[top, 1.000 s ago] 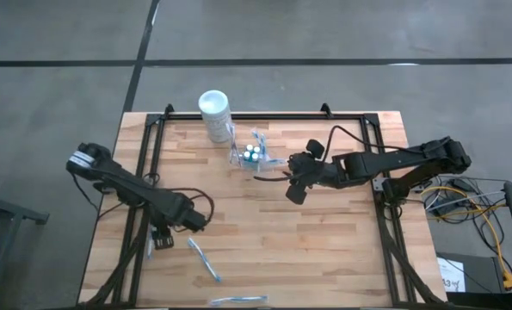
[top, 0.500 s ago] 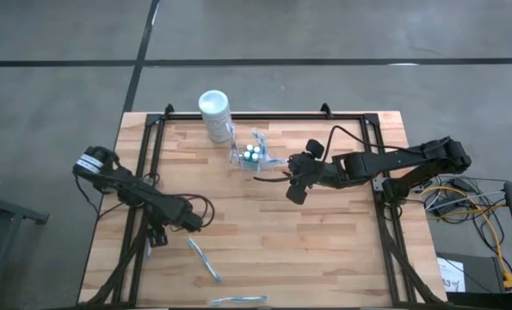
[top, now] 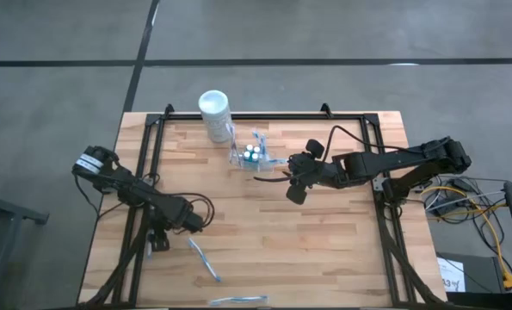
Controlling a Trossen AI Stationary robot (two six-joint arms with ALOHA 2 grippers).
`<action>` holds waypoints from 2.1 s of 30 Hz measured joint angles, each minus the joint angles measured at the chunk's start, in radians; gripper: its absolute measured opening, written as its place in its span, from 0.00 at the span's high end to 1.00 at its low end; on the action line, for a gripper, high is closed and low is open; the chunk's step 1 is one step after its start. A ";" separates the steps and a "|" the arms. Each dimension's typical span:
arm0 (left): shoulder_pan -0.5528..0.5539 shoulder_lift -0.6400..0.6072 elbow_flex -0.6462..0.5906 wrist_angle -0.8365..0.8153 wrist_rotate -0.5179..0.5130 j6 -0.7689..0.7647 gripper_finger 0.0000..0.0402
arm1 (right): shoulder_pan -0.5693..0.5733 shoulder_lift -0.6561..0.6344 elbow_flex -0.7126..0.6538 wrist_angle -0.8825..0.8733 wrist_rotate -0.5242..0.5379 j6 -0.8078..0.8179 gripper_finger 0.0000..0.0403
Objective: Pick & Place toothbrushing station
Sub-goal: Put the blue toothbrush into the right of the transparent organizer
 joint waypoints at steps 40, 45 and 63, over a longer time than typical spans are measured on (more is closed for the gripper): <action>-0.095 -0.003 -0.147 0.329 0.250 -0.234 0.50 | 0.000 0.000 0.000 -0.001 0.000 -0.008 0.58; -0.096 -0.004 -0.136 0.583 0.249 -0.234 0.50 | 0.000 0.000 0.000 -0.001 0.000 -0.008 0.58; -0.056 -0.013 -0.063 0.548 0.096 -0.214 0.50 | 0.000 0.000 0.000 0.000 0.000 -0.024 0.58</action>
